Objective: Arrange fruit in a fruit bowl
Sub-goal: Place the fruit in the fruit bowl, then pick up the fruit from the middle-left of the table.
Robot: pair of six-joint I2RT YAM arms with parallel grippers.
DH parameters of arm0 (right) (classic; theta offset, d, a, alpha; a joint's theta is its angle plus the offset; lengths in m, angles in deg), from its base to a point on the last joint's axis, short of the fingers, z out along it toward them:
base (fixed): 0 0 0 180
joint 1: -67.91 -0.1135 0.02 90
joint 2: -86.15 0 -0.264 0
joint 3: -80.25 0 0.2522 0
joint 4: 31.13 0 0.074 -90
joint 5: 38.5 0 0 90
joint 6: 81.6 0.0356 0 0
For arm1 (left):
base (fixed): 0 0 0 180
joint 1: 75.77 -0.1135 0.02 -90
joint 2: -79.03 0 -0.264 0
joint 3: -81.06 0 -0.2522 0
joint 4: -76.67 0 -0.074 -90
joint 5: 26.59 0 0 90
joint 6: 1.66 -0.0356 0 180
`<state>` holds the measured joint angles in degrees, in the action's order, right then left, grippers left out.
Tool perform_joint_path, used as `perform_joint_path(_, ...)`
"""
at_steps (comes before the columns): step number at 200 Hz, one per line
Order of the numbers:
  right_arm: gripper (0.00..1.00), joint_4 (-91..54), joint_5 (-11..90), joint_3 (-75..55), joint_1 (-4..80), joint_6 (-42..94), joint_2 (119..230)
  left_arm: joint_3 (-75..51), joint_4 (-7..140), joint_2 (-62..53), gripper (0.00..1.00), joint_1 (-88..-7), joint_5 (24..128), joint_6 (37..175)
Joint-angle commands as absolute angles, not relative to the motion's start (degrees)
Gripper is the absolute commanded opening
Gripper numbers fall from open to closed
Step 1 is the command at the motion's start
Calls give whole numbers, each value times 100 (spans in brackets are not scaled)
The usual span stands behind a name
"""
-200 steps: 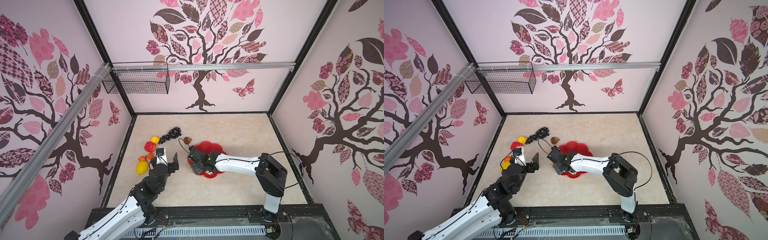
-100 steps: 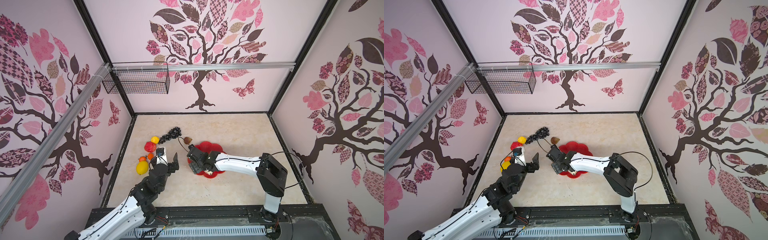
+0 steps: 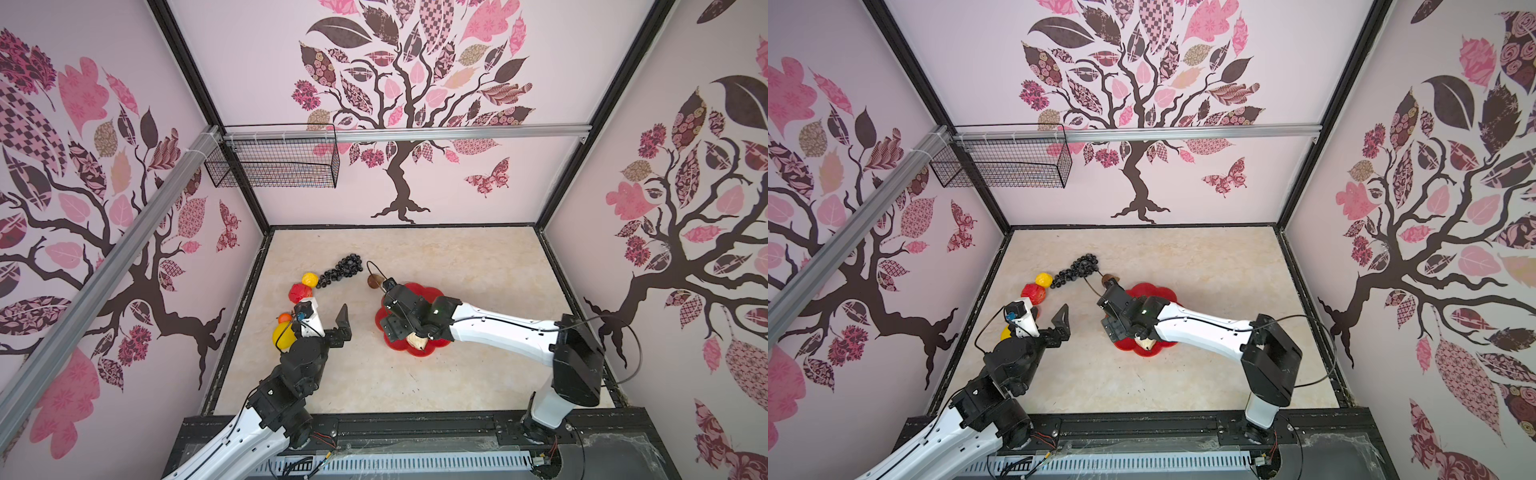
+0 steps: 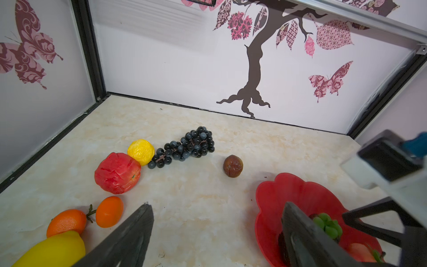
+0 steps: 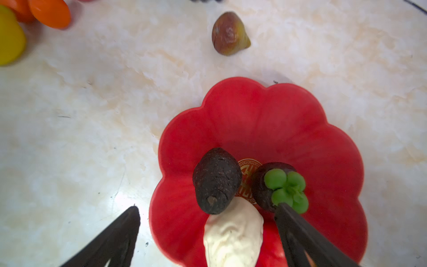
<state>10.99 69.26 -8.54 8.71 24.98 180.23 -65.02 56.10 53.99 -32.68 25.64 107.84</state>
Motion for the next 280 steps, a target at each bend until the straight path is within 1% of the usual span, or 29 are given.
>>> perform_joint_path(1,96,1092,6984,-728,832,2494,17211,-6235,5139,5029,90,-3316,2238,11150)
perform_joint_path(16,96,830,7035,-306,833,2473,16670,-5939,4809,4534,91,-3436,2040,11453)
perform_joint_path(34,97,526,7151,262,841,2486,15948,-5564,4567,3866,91,-3829,2364,11725)
perform_joint_path(54,99,489,7485,739,846,2605,15225,-5159,4450,3157,91,-4431,3001,11899)
perform_joint_path(76,100,514,7623,1227,850,2711,14551,-4716,4145,2422,91,-5116,3163,12240)
perform_joint_path(109,100,409,7604,2079,850,2940,13691,-4135,3901,1405,90,-6415,3594,12691)
perform_joint_path(127,100,404,7492,2404,850,3121,13414,-3620,3633,740,90,-6844,3689,12773)
perform_joint_path(156,100,435,7322,2677,850,3294,13232,-2690,3084,-386,88,-7258,3860,12725)
perform_joint_path(182,100,455,7237,2745,859,3353,13156,-2363,3089,-1027,84,-7610,4279,12643)
perform_joint_path(195,100,430,7211,2787,852,3352,13112,-2161,3017,-1306,84,-7681,4397,12607)
perform_joint_path(228,100,407,7182,2835,859,3337,13095,-1755,2933,-1829,84,-7693,4661,12489)
perform_joint_path(242,100,458,7145,2787,859,3336,13107,-1554,2709,-2027,85,-7704,4612,12491)
perform_joint_path(280,100,443,7136,2790,859,3335,13066,-1457,2767,-2252,88,-7718,4523,12498)
